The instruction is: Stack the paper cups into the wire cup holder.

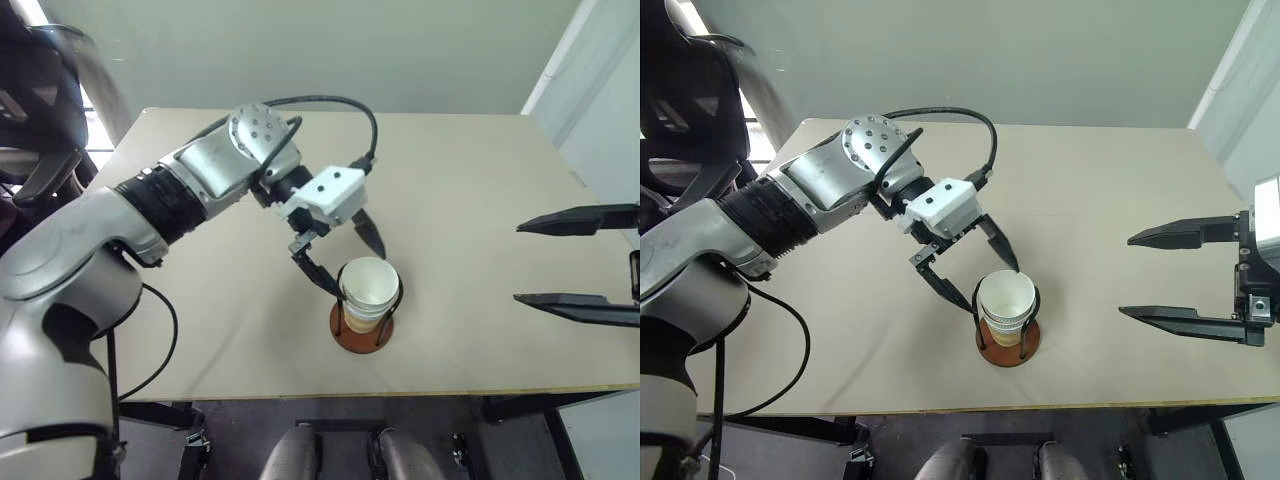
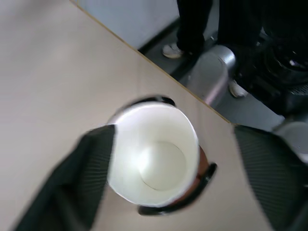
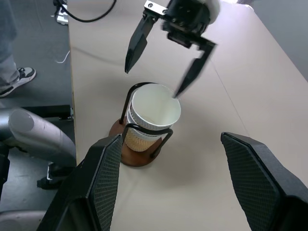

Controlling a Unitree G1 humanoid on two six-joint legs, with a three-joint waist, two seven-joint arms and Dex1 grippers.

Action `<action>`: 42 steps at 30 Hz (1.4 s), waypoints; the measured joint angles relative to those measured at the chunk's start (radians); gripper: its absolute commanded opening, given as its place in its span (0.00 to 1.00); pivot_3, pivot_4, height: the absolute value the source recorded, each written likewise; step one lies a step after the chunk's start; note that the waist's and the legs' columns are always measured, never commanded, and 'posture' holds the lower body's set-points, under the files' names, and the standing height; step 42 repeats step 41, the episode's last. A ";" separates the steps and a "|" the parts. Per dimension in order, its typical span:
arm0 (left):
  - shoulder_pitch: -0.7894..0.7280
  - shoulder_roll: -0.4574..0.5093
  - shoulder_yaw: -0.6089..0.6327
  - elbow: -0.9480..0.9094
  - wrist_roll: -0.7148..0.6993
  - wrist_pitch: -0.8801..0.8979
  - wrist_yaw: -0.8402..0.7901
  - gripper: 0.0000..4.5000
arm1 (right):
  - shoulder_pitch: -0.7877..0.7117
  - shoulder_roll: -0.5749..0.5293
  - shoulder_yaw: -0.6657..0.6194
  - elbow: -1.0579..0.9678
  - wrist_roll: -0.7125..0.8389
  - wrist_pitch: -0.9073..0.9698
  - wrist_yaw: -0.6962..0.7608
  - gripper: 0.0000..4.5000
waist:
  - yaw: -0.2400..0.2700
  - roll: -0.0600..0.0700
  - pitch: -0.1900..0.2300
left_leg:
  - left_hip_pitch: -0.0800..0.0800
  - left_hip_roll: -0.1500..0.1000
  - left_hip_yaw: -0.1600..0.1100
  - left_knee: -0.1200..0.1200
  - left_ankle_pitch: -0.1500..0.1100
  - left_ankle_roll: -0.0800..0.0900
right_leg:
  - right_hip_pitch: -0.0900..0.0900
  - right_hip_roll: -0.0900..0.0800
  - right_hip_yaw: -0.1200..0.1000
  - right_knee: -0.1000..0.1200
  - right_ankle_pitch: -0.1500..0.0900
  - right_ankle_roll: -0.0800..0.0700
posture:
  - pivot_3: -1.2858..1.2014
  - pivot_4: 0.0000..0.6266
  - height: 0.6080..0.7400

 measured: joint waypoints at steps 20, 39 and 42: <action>1.065 0.422 1.269 -0.325 0.219 0.635 0.719 0.98 | -0.476 0.244 0.739 0.792 -0.579 -0.501 0.050 0.75 | -0.031 0.001 -0.002 | 0.003 0.000 0.003 -0.005 0.014 -0.011 | -0.004 0.001 0.004 0.001 0.003 -0.001 | 0.52 0.24 1.00; 1.500 0.111 1.769 -0.727 0.279 0.829 1.085 0.98 | -0.761 0.492 0.844 1.252 -0.798 -0.703 0.104 0.75 | -0.033 -0.002 -0.002 | 0.021 0.002 0.003 -0.025 0.022 -0.016 | -0.003 0.002 0.004 0.015 0.006 -0.032 | 0.52 0.24 1.00; 1.494 0.092 1.769 -0.727 0.285 0.825 1.106 0.98 | -0.761 0.513 0.844 1.269 -0.806 -0.713 0.088 0.75 | -0.033 -0.002 -0.002 | 0.021 0.002 0.003 -0.025 0.024 -0.017 | -0.004 0.002 0.004 0.017 0.006 -0.033 | 0.52 0.24 1.00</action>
